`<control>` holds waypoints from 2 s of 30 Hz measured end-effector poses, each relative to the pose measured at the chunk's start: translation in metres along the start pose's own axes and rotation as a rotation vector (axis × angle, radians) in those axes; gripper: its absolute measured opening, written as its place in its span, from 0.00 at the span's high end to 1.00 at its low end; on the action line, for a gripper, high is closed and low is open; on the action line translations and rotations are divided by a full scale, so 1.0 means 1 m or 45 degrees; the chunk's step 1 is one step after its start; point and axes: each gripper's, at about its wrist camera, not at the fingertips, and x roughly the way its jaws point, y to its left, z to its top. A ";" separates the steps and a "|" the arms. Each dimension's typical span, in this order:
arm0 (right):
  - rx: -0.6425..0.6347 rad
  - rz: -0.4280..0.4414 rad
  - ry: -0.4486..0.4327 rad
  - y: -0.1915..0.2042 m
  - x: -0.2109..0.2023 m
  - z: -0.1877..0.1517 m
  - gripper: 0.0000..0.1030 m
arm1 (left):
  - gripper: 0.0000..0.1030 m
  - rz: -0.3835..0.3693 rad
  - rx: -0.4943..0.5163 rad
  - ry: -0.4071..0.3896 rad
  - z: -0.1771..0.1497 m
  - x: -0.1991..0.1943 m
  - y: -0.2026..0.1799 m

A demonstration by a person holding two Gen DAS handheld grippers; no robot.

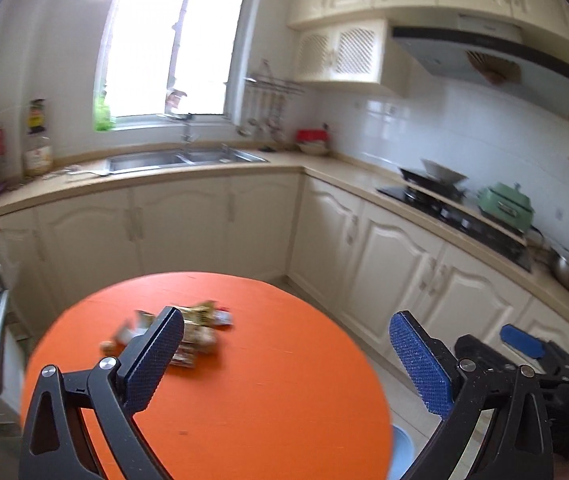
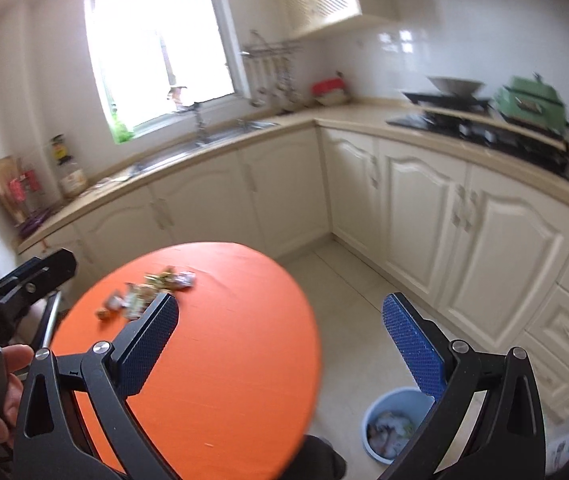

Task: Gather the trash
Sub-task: 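Return both tools from the bin to the table, then grasp a small round root with the left tool while the right tool grasps a ginger root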

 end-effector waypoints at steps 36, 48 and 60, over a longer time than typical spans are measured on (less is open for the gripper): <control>-0.303 0.171 0.349 0.141 0.199 -0.031 0.00 | 0.01 0.411 -0.136 0.264 -0.015 0.123 0.107; -0.328 0.155 0.550 0.148 0.307 -0.060 0.16 | 0.03 0.413 -0.096 0.469 0.003 0.293 0.139; -0.318 0.278 0.566 0.154 0.305 -0.061 0.68 | 0.79 0.344 -0.126 0.505 0.026 0.372 0.167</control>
